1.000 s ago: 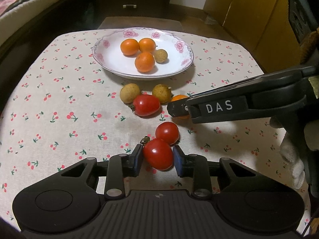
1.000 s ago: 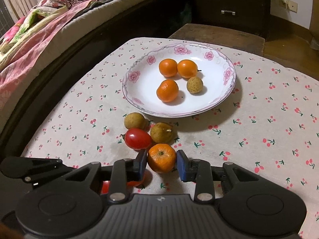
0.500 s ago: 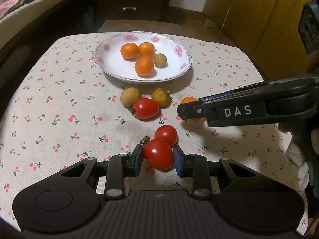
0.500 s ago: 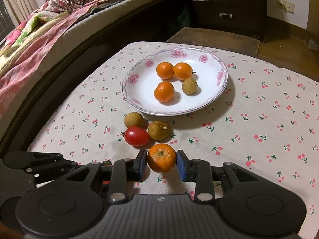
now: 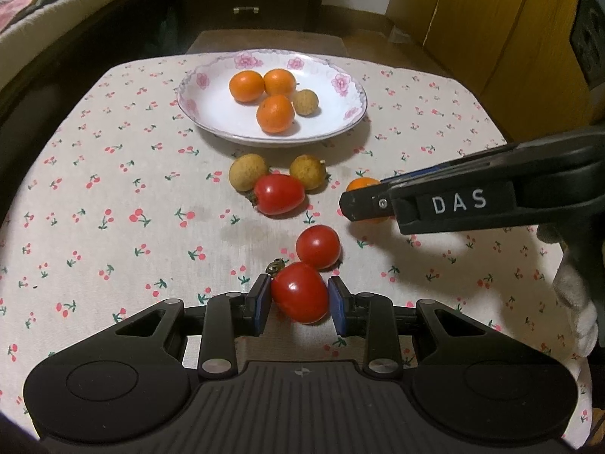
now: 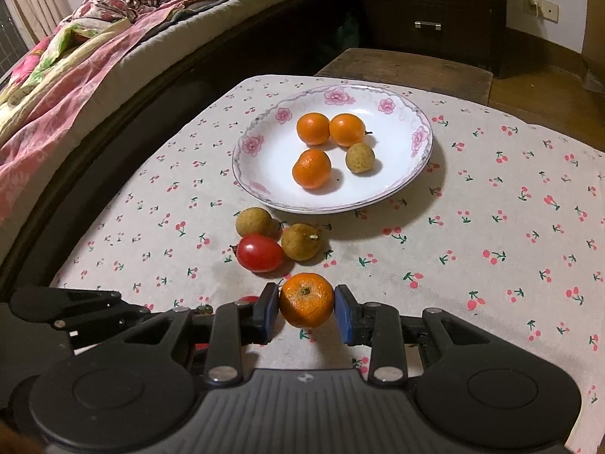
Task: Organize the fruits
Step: 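Lift the red tomato and tangerine with both tools off the cloth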
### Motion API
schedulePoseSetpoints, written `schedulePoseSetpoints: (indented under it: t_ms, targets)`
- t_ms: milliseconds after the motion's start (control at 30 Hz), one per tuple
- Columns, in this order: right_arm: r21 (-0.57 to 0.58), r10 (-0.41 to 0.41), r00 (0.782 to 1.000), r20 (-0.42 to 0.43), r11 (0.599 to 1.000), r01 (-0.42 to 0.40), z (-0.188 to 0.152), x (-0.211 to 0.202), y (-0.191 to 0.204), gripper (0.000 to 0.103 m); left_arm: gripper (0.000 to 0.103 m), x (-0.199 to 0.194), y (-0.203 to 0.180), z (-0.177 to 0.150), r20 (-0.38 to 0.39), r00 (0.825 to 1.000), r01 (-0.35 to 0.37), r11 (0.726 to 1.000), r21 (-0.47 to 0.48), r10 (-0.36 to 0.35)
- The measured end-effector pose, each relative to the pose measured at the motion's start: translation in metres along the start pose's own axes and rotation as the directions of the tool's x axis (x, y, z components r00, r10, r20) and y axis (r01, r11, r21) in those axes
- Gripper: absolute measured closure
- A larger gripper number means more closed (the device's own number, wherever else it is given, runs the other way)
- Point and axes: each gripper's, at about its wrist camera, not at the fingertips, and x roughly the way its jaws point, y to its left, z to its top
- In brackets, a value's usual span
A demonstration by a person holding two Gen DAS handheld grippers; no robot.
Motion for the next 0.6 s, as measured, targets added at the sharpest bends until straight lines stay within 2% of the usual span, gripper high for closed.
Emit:
schedulePoseSetpoints:
  t_ms: [600]
  targets:
    - [-0.010,0.003,1.000,0.007,1.000,-0.003,-0.002,-0.006,0.002,0.064,0.063,-0.011,0.002,0.007,0.036,0.999,-0.024,1.000,-0.010,0.025]
